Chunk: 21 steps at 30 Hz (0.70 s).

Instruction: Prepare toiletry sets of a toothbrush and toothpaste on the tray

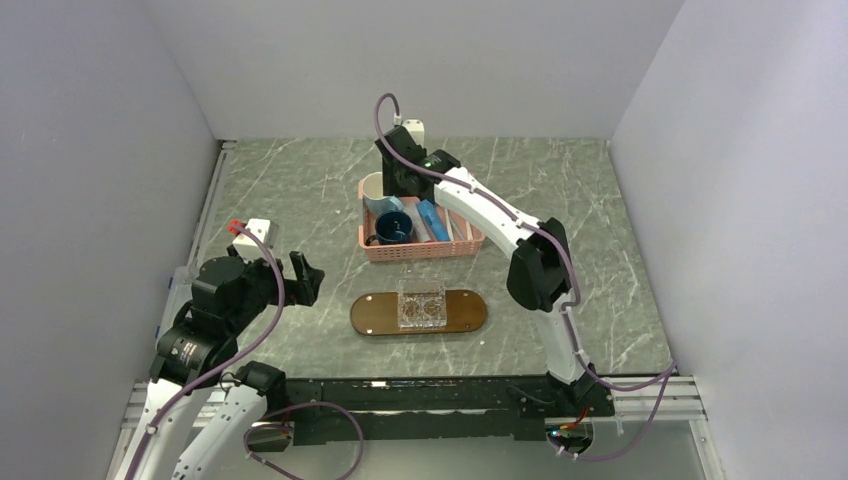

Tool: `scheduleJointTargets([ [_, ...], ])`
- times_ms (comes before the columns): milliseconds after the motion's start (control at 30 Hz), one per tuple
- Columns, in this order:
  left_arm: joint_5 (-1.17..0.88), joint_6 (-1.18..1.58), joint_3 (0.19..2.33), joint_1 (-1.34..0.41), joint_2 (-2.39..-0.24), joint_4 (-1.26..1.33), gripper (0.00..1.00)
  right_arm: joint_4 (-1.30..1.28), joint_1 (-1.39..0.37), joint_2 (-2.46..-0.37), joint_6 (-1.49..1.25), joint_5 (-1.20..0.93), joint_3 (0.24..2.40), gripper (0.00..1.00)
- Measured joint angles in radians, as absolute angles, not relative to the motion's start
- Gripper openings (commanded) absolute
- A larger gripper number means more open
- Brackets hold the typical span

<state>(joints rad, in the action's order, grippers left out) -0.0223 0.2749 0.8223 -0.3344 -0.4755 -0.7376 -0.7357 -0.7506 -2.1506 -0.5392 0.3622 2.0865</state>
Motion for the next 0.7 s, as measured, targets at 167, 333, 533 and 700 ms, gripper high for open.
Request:
scheduleJointTargets([
  [167, -0.029, 0.275, 0.822, -0.334, -0.476, -0.738, 0.99, -0.720, -0.735, -2.213, -0.551, 0.355, 2.141, 0.52],
  [333, -0.029, 0.275, 0.822, -0.334, -0.476, -0.738, 0.99, -0.706, -0.725, -2.285, -0.558, 0.344, 2.203, 0.50],
  [533, -0.029, 0.275, 0.822, -0.336, -0.476, -0.738, 0.99, -0.698, -0.708, -2.358, -0.561, 0.323, 2.257, 0.48],
  [700, -0.029, 0.275, 0.822, -0.336, -0.476, -0.738, 0.99, -0.693, -0.686, -2.392, -0.561, 0.304, 2.290, 0.45],
])
